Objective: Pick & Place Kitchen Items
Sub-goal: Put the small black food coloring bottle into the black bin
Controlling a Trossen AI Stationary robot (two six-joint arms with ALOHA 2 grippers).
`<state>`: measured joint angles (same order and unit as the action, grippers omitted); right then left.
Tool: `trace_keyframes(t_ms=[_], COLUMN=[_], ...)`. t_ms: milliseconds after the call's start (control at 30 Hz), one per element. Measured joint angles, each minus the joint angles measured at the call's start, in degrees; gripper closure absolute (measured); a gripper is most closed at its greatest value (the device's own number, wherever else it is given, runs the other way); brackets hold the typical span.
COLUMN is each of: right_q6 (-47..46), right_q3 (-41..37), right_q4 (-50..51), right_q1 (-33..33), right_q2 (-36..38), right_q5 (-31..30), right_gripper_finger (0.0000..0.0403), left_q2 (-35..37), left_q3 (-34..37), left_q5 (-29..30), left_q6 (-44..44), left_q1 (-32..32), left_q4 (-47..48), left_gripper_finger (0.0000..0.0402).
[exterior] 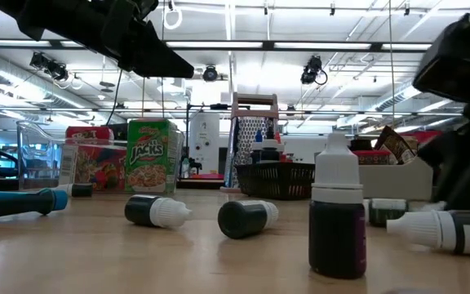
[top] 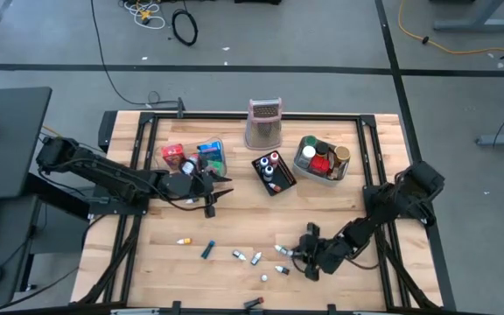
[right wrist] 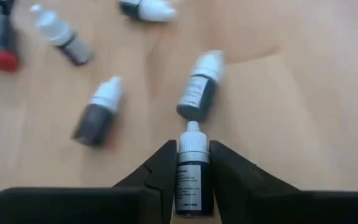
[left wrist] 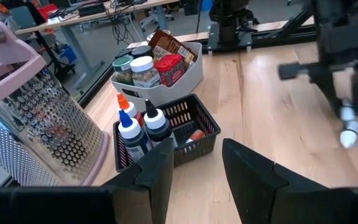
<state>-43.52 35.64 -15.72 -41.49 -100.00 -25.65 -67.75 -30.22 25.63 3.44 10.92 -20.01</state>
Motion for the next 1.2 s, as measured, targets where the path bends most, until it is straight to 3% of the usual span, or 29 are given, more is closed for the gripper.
trace_keyframes(t_ms=[133, 233, 367, 467, 600, 800, 967, 1200], right_q6=[0.08, 2.59, 11.63, 20.74, 29.0, 26.9, 24.91, 24.5], right_q3=[0.09, 0.04, 0.09, 0.17, 0.2, 0.17, 0.2, 0.18], right_q4=[12.16, 19.88, 18.1, 9.04, 0.97, 3.09, 2.95, 2.12], right_q1=[2.81, 5.51, 10.56, 16.31, 23.69, 32.08, 36.15, 38.94], right_q2=[8.81, 15.01, 21.12, 22.44, 21.21, 17.84, 14.21, 9.96], right_q5=[-1.74, -8.76, -21.23, -26.03, -20.16, -15.66, -6.87, -6.27], right_gripper_finger=[0.0318, 0.0325, 0.0319, 0.0316, 0.0315, 0.0314, 0.0304, 0.026], left_q2=[0.0, 0.0, 0.0, 0.0, 0.0, 0.0, -0.02, -0.02], left_q3=[0.0, 0.0, 0.0, 0.0, 0.0, 0.0, 0.0, 0.0], left_q5=[0.0, 0.0, 0.0, 0.01, -0.54, -1.5, -1.42, -1.33], left_q6=[0.0, 0.0, 0.52, 0.6, 0.63, 0.34, 0.26, -0.05], left_q1=[0.02, 0.0, 0.02, 0.0, 0.0, 0.0, 0.0, 0.0], left_q4=[-0.03, -0.02, -0.07, -0.17, -0.22, -0.51, -0.44, -0.35], left_gripper_finger=[0.0254, 0.0254, 0.0254, 0.0254, 0.0254, 0.0254, 0.0254, 0.0254])
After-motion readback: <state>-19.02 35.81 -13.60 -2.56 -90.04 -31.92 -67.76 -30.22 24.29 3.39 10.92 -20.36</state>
